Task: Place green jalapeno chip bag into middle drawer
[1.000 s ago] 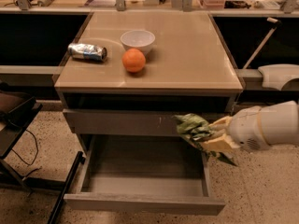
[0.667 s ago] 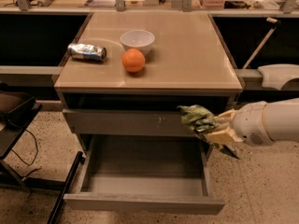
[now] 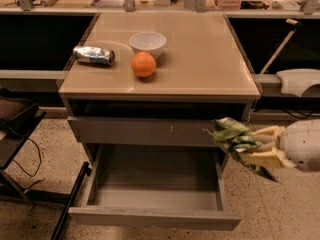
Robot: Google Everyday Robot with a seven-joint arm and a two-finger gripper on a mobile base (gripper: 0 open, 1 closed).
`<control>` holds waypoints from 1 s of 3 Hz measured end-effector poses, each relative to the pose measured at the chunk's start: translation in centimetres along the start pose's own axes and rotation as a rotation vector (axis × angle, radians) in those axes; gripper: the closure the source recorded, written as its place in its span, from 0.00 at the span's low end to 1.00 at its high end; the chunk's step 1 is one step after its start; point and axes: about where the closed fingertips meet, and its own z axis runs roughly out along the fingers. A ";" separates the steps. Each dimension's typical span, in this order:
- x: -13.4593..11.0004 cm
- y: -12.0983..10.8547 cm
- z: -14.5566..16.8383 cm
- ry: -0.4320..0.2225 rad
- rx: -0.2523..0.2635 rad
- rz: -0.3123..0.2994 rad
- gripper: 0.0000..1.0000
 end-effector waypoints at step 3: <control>3.1 -0.2 5.2 0.025 0.055 -0.064 1.00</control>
Offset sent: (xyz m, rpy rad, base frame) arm -0.0006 0.0208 -0.0379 -0.0036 -0.0146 0.0482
